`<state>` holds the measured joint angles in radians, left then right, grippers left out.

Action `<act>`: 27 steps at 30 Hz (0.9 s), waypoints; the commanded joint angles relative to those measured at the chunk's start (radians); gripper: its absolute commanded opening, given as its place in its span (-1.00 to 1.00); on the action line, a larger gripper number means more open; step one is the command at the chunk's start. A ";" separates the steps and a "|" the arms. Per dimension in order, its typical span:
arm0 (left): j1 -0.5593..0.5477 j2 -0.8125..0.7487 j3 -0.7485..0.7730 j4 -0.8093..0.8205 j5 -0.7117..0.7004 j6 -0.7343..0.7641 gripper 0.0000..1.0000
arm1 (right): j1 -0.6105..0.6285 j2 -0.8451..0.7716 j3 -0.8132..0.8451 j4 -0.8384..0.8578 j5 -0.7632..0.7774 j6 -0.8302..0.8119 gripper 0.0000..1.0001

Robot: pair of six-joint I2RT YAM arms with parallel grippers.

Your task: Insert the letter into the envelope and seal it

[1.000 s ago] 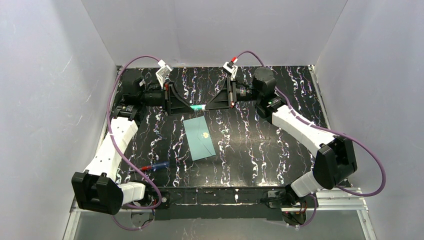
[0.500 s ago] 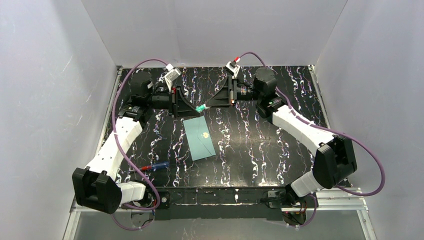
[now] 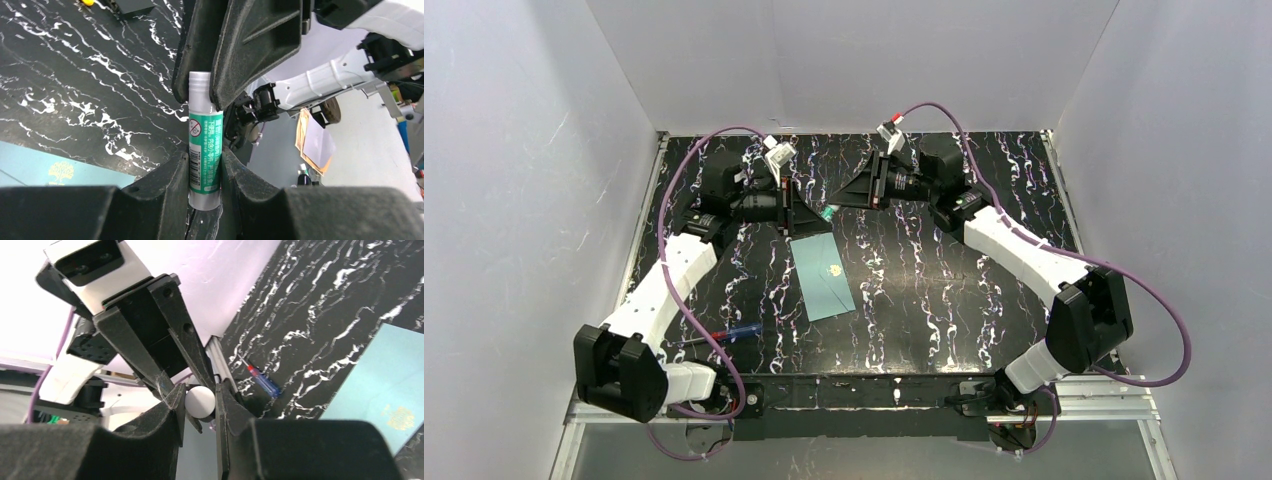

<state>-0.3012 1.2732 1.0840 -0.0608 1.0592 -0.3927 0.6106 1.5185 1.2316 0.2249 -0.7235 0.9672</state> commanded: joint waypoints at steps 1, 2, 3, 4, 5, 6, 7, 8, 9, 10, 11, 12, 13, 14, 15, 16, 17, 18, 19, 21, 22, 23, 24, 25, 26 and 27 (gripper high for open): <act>-0.007 -0.038 0.012 0.174 -0.226 -0.011 -1.00 | 0.101 0.019 0.002 -0.279 -0.074 -0.168 -0.97; -0.007 -0.030 0.014 0.176 -0.250 -0.022 -1.00 | 0.103 0.022 0.002 -0.299 -0.074 -0.189 -0.97; -0.007 -0.025 0.014 0.179 -0.265 -0.029 -1.00 | 0.103 0.026 0.001 -0.313 -0.076 -0.203 -0.97; -0.005 -0.020 0.014 0.187 -0.276 -0.038 -1.00 | 0.104 0.031 0.000 -0.327 -0.080 -0.215 -0.97; -0.005 -0.016 0.018 0.191 -0.290 -0.050 -1.00 | 0.104 0.032 -0.003 -0.330 -0.078 -0.221 -0.97; -0.006 -0.010 0.021 0.198 -0.299 -0.060 -1.00 | 0.104 0.035 -0.010 -0.314 -0.086 -0.218 -0.97; -0.005 -0.003 0.026 0.204 -0.304 -0.069 -1.00 | 0.105 0.037 -0.018 -0.295 -0.093 -0.206 -0.97; -0.005 0.003 0.031 0.206 -0.319 -0.078 -1.00 | 0.106 0.042 -0.024 -0.281 -0.101 -0.198 -0.97; -0.005 0.009 0.031 0.218 -0.328 -0.086 -1.00 | 0.107 0.047 -0.027 -0.275 -0.113 -0.197 -0.97; -0.005 0.016 0.035 0.234 -0.331 -0.097 -1.00 | 0.108 0.053 -0.030 -0.268 -0.120 -0.196 -0.97; -0.006 0.024 0.038 0.247 -0.336 -0.110 -1.00 | 0.111 0.058 -0.037 -0.254 -0.134 -0.188 -0.97; -0.005 0.034 0.042 0.259 -0.338 -0.125 -1.00 | 0.113 0.064 -0.040 -0.245 -0.142 -0.182 -0.97; -0.006 0.042 0.049 0.271 -0.339 -0.135 -1.00 | 0.116 0.069 -0.044 -0.236 -0.154 -0.175 -0.97; -0.006 0.050 0.053 0.281 -0.341 -0.145 -1.00 | 0.116 0.071 -0.047 -0.213 -0.163 -0.165 -0.97; -0.006 0.056 0.057 0.289 -0.341 -0.151 -1.00 | 0.117 0.072 -0.047 -0.206 -0.164 -0.164 -0.97; -0.005 0.061 0.062 0.293 -0.340 -0.154 -1.00 | 0.117 0.073 -0.049 -0.202 -0.170 -0.164 -0.97; -0.003 0.064 0.068 0.294 -0.326 -0.151 -1.00 | 0.115 0.072 -0.049 -0.199 -0.174 -0.161 -0.97; -0.004 0.068 0.075 0.294 -0.292 -0.146 -1.00 | 0.099 0.067 -0.053 -0.194 -0.166 -0.151 -0.97; -0.002 0.069 0.078 0.293 -0.249 -0.140 -1.00 | 0.080 0.053 -0.065 -0.148 -0.164 -0.115 -0.97; 0.000 0.057 0.062 0.293 -0.147 -0.120 -1.00 | 0.022 0.022 -0.068 -0.075 -0.130 -0.057 -0.97; 0.000 0.046 0.036 0.293 -0.091 -0.101 -1.00 | -0.005 0.008 -0.052 -0.065 -0.116 -0.049 -0.88; -0.001 0.036 0.015 0.293 -0.041 -0.091 -1.00 | -0.033 -0.004 -0.030 -0.070 -0.104 -0.048 -0.63; -0.001 0.024 -0.010 0.292 -0.003 -0.086 -1.00 | -0.058 -0.012 -0.008 -0.084 -0.090 -0.048 -0.35; 0.000 0.011 -0.035 0.294 0.026 -0.080 -1.00 | -0.082 -0.018 0.010 -0.083 -0.084 -0.041 -0.17; -0.001 0.002 -0.059 0.293 0.052 -0.070 -1.00 | -0.099 -0.020 0.025 -0.079 -0.087 -0.028 0.05; 0.000 -0.009 -0.080 0.290 0.064 -0.062 -1.00 | -0.111 -0.015 0.039 -0.075 -0.093 -0.011 0.32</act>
<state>-0.3202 1.3441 1.0508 0.0902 1.0103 -0.4904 0.5430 1.5383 1.2114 0.1959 -0.7185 0.9234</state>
